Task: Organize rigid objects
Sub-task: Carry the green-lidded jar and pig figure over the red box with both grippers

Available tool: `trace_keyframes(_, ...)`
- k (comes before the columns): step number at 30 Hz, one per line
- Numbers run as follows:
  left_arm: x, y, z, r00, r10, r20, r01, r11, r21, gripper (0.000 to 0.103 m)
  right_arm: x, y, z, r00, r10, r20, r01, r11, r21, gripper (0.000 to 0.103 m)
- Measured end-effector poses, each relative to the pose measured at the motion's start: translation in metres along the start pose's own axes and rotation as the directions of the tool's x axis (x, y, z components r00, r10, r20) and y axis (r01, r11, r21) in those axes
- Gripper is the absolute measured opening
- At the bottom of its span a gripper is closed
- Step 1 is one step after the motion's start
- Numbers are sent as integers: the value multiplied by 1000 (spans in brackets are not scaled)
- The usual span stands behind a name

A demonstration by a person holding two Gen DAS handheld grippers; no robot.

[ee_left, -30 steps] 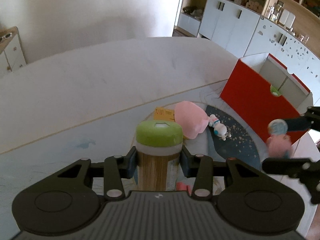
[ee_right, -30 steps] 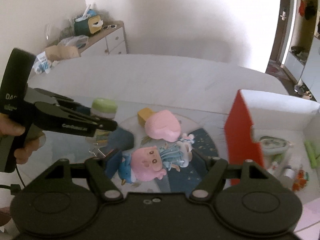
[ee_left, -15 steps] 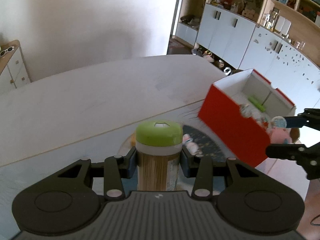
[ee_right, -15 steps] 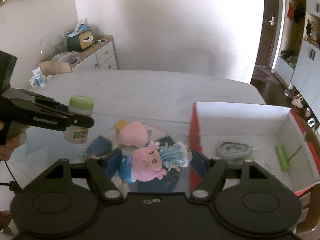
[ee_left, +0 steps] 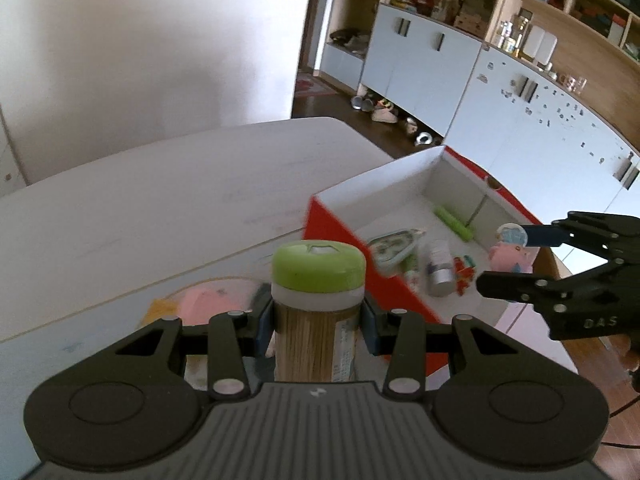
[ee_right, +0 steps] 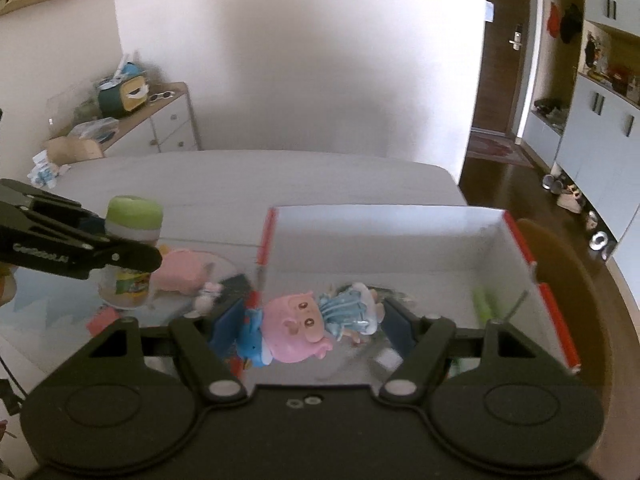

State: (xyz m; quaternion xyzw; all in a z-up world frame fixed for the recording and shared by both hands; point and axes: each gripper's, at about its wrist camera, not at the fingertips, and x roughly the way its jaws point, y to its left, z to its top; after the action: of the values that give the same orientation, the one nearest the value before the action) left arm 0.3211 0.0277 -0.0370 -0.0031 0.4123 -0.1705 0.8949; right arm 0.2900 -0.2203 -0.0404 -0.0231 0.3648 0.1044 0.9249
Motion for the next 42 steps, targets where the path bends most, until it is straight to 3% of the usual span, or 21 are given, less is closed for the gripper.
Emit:
trace_keyframes(12, 44, -74, 36, 998, -47, -32, 49, 997, 53, 42, 19, -71, -8, 998, -55, -23, 55, 998, 15, 74)
trace_keyframes(20, 89, -112, 46, 993, -57, -108, 65, 995, 70, 42, 46, -104, -8, 996, -73, -54, 72, 997, -14, 74)
trace_keyframes(30, 145, -133, 37, 972, -10, -237, 33, 995, 93, 42, 92, -107, 6, 990, -76, -122, 66, 994, -86, 74)
trace_keyframes(42, 178, -140, 31, 951, 41, -306, -7, 994, 112, 42, 127, -99, 11, 961, -73, -267, 42, 992, -121, 74)
